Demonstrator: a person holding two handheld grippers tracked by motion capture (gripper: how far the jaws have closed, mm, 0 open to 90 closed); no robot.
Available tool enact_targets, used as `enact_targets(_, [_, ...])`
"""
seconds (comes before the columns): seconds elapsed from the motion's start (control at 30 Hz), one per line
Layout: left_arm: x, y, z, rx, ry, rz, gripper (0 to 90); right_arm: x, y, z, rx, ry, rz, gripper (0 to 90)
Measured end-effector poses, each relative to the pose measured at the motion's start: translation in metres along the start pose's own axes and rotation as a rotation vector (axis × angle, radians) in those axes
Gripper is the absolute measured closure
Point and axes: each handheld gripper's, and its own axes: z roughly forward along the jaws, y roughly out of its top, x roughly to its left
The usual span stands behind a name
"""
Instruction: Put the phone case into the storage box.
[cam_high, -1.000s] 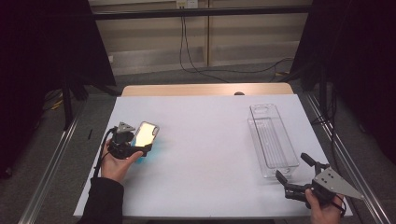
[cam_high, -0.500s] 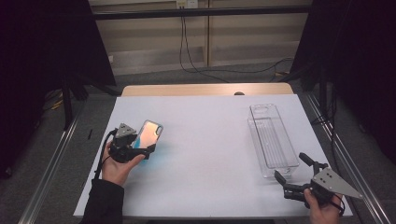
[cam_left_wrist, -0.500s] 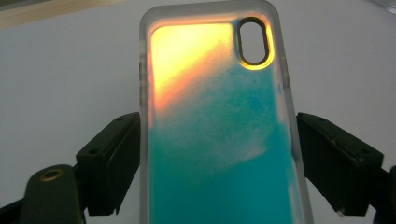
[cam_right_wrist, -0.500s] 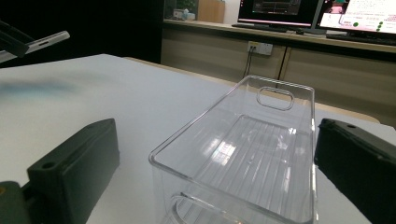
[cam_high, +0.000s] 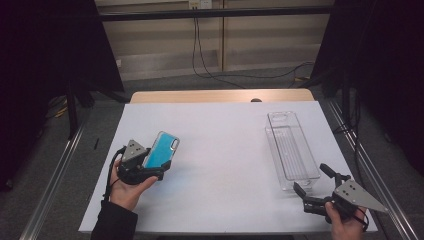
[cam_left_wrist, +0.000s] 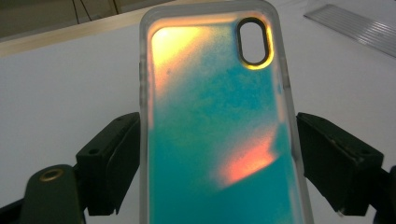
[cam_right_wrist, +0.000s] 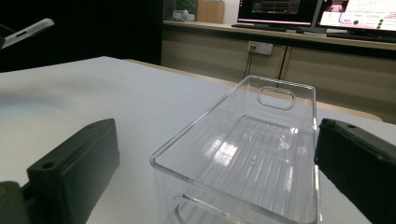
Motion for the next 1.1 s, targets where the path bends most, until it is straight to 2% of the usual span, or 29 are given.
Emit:
enact_targets(0.07, [-0.006, -0.002, -0.002, -0.001, -0.002, 0.012, 16.9, 0.0, 0.0, 0.0, -0.003, -0.002, 0.001, 0.0])
enact_targets(0.13, [-0.012, -0.001, -0.003, -0.011, -0.011, 0.006, 16.9, 0.001, 0.0, 0.001, 0.0, 0.001, 0.003, 0.0])
enact_targets(0.37, [-0.028, -0.003, -0.002, -0.009, -0.023, 0.022, 16.9, 0.007, 0.003, 0.006, 0.015, 0.041, -0.013, 0.0])
enact_targets(0.43, [-0.034, -0.006, 0.001, 0.002, 0.0, 0.045, 16.8, 0.008, 0.003, 0.006, 0.015, 0.042, -0.007, 0.0])
enact_targets(0.47, [-0.035, -0.007, 0.002, 0.003, -0.009, 0.041, 16.9, 0.008, 0.004, 0.006, 0.011, 0.044, -0.002, 0.0])
enact_targets(0.53, [-0.04, -0.007, 0.003, 0.0, -0.003, 0.058, 16.9, 0.009, 0.005, 0.007, 0.01, 0.049, -0.002, 0.0])
enact_targets(0.6, [-0.044, -0.006, 0.003, -0.008, -0.018, 0.054, 16.9, 0.012, 0.007, 0.008, 0.012, 0.054, 0.0, 0.0])
enact_targets(0.77, [-0.055, -0.007, 0.004, -0.026, -0.023, 0.068, 16.9, 0.019, 0.012, 0.014, 0.032, 0.092, 0.005, 0.0])
enact_targets(0.9, [-0.061, -0.005, 0.003, -0.035, -0.022, 0.058, 16.9, 0.028, 0.015, 0.02, 0.052, 0.123, -0.019, 0.0])
enact_targets(1.0, [-0.065, -0.005, 0.003, -0.037, -0.028, 0.048, 16.9, 0.036, 0.018, 0.028, 0.058, 0.15, -0.032, 0.0])
enact_targets(1.1, [-0.068, -0.006, 0.005, -0.034, -0.034, 0.057, 16.9, 0.044, 0.023, 0.037, 0.07, 0.169, -0.025, 0.0])
